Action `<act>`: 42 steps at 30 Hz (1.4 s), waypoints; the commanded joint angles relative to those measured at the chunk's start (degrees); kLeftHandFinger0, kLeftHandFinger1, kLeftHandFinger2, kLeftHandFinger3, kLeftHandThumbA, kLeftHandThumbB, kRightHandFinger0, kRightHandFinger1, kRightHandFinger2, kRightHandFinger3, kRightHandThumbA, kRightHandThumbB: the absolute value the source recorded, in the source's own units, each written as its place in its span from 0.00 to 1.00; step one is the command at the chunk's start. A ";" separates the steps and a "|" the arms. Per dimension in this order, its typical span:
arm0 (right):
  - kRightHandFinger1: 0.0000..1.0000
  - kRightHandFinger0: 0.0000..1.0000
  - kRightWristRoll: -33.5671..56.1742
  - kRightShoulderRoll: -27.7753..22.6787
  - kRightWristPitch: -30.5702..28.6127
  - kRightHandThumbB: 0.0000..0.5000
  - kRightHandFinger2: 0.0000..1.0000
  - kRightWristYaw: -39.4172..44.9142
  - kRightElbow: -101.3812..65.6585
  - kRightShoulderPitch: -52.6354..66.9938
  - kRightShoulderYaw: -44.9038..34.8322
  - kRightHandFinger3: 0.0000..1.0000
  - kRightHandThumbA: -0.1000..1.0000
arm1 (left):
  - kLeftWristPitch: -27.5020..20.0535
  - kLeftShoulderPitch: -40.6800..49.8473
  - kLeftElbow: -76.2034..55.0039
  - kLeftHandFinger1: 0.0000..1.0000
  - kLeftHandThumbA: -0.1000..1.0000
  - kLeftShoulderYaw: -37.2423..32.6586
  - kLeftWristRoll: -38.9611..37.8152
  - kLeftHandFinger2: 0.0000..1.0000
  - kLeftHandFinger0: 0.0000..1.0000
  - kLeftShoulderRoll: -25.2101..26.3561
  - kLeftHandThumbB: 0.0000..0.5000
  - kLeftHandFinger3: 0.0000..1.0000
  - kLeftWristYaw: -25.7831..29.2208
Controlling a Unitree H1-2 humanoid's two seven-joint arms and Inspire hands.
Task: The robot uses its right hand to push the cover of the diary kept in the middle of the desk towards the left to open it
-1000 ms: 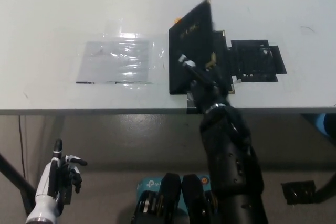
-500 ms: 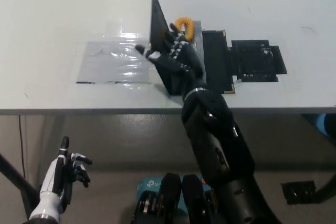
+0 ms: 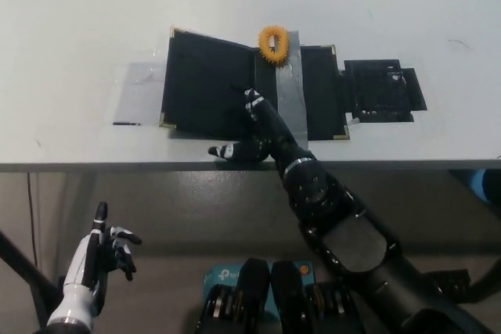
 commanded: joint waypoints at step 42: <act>1.00 1.00 7.88 -1.21 15.48 0.55 1.00 26.76 -13.95 -6.42 -22.10 1.00 1.00 | -3.94 0.58 0.07 0.21 1.00 0.34 -0.65 0.17 0.18 -0.38 0.61 0.31 0.03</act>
